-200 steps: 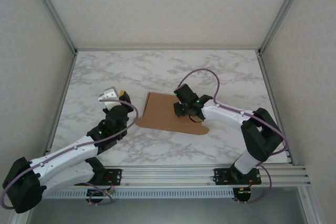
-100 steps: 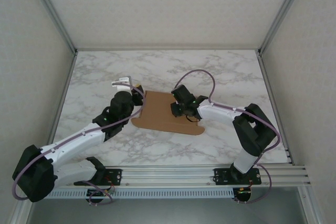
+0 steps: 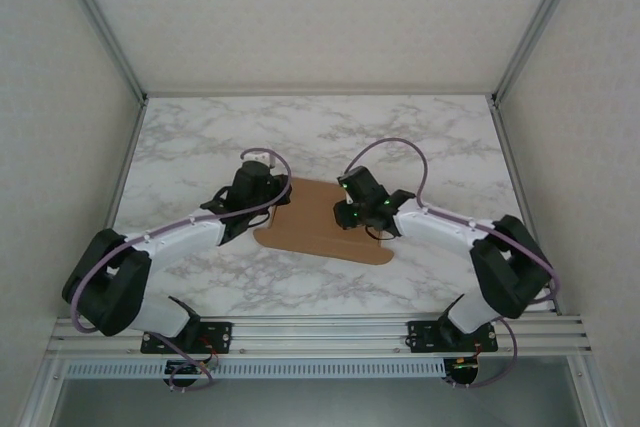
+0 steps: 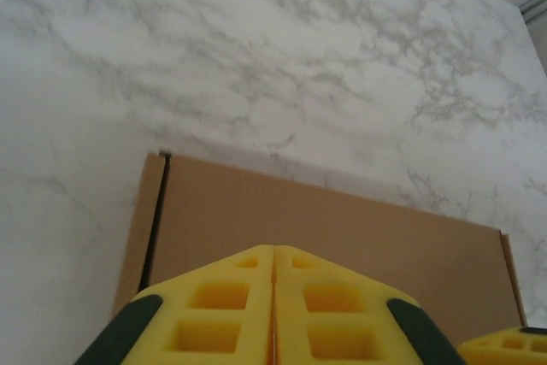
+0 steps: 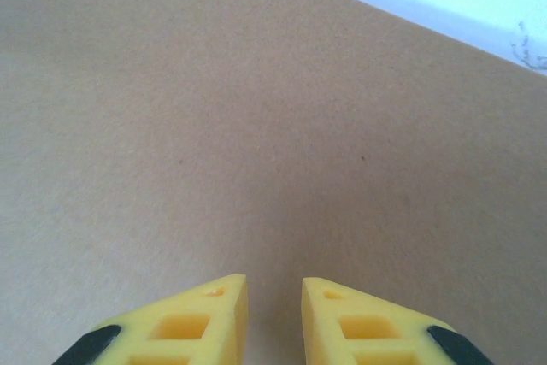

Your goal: Fold the paper box

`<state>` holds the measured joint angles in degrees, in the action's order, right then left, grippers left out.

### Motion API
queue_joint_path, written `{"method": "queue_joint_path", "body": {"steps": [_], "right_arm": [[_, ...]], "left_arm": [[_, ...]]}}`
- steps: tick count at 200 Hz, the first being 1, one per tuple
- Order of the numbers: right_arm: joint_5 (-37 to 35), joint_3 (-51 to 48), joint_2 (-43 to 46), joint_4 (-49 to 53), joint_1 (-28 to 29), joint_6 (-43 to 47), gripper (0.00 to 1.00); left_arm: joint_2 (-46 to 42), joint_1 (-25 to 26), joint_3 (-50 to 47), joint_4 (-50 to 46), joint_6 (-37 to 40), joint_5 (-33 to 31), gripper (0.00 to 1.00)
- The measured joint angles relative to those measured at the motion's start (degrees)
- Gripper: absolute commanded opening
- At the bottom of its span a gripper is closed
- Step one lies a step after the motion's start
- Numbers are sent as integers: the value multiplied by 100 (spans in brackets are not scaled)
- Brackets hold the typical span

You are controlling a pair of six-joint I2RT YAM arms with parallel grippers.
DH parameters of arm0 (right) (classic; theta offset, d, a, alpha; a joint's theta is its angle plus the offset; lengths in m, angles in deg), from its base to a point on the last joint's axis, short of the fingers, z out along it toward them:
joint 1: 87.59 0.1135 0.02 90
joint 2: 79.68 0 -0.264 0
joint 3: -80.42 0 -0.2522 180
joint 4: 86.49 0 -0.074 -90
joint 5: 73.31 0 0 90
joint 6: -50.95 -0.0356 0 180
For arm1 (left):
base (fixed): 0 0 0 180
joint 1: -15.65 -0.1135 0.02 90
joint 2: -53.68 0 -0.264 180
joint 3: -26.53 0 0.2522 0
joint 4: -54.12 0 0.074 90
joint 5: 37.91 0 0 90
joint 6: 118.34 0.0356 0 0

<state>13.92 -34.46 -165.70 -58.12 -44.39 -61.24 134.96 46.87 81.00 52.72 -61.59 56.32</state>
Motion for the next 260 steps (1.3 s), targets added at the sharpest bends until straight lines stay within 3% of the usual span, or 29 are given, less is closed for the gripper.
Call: {"method": "queue_joint_path", "body": {"steps": [50,123,228,260], "right_arm": [[-24,-37,658,146,-199,-87,23],[-61,-385,1469,879,-256,-529,22],[-396,-964,887,625,-256,-1027,20],[-356,-964,984,597,-256,-992,22]], "left_arm": [[105,31,-555,199,-573,503,7],[-557,57,-723,-2,-625,527,8],[-343,55,-1469,813,-1038,577,8],[-487,61,-1486,791,-1010,605,27]]}}
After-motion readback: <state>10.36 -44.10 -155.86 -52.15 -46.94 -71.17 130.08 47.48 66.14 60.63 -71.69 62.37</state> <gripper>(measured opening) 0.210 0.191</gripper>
